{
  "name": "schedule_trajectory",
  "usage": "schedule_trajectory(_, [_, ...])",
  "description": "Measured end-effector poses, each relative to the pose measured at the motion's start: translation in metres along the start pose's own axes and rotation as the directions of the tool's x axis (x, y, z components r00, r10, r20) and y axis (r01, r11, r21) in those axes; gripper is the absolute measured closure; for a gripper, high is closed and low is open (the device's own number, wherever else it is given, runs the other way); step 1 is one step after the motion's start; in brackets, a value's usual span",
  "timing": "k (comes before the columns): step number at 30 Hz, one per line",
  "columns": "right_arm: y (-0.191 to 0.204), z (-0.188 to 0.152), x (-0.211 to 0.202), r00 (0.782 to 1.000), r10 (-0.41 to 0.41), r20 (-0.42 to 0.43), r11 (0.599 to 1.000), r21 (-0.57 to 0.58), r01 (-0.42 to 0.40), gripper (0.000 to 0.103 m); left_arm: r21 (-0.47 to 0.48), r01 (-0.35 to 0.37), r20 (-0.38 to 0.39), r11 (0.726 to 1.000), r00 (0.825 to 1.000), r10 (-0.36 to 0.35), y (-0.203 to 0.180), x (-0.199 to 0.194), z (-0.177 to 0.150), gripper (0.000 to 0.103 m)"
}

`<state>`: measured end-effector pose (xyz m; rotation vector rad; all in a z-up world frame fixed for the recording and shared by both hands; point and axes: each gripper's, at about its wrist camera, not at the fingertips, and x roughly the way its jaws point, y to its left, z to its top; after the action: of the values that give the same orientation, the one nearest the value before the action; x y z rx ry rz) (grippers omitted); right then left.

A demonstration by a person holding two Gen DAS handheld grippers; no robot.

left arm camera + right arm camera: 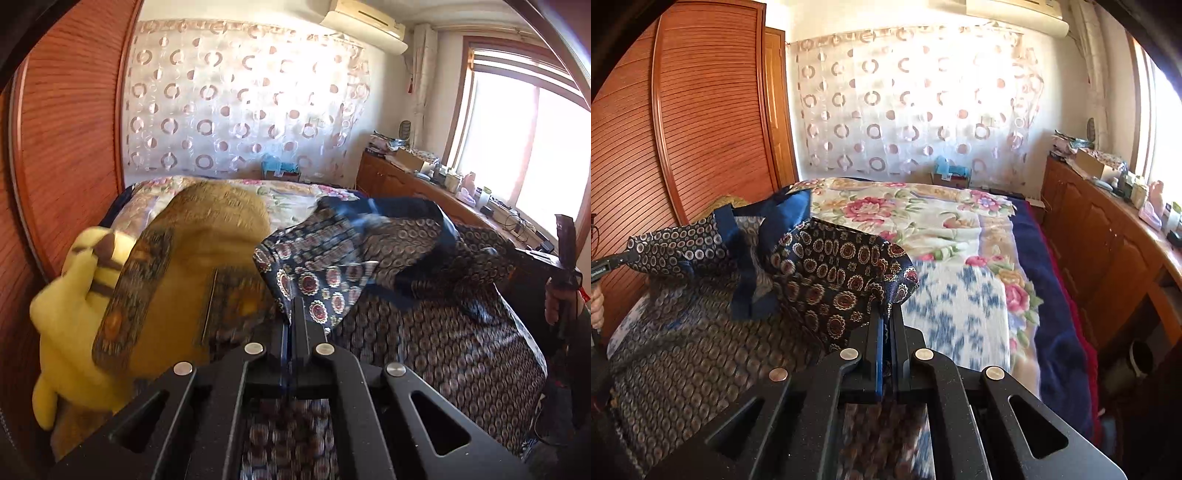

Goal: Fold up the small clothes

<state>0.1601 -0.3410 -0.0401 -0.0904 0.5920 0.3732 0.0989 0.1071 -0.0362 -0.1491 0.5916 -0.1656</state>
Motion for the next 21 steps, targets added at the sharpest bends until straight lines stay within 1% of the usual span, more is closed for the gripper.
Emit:
schedule_trajectory(4, [0.001, -0.038, -0.029, 1.000, -0.003, -0.013, 1.000, 0.025, 0.003, 0.101, -0.021, -0.029, -0.002, 0.999, 1.000, 0.029, 0.007, -0.018, -0.024, 0.101])
schedule_trajectory(7, [0.003, -0.066, -0.057, 1.000, -0.007, -0.018, 0.999, 0.049, 0.007, 0.101, -0.046, -0.051, 0.014, 0.998, 0.999, 0.052, 0.013, -0.038, -0.041, 0.101])
schedule_trajectory(11, [0.005, -0.102, -0.104, 1.000, -0.010, -0.013, 0.996, 0.094, 0.011, 0.101, -0.078, -0.064, 0.029, 0.995, 0.997, 0.066, 0.016, -0.067, -0.067, 0.101])
schedule_trajectory(13, [0.004, -0.119, -0.124, 1.000, -0.003, -0.017, 0.993, 0.121, 0.005, 0.101, -0.101, -0.066, 0.019, 0.993, 0.997, 0.068, 0.019, -0.079, -0.079, 0.101])
schedule_trajectory(15, [0.008, -0.133, -0.145, 1.000, -0.015, -0.025, 0.993, 0.120, 0.018, 0.101, -0.096, -0.084, 0.019, 0.992, 0.996, 0.086, 0.020, -0.090, -0.089, 0.101])
schedule_trajectory(19, [0.012, -0.144, -0.177, 0.998, -0.037, -0.048, 0.995, 0.091, 0.042, 0.101, -0.110, -0.098, 0.015, 0.989, 0.995, 0.100, 0.026, -0.104, -0.097, 0.101])
schedule_trajectory(21, [0.017, -0.140, -0.179, 0.996, -0.050, -0.080, 0.995, 0.087, 0.057, 0.101, -0.115, -0.104, -0.006, 0.988, 0.995, 0.103, 0.029, -0.099, -0.100, 0.101])
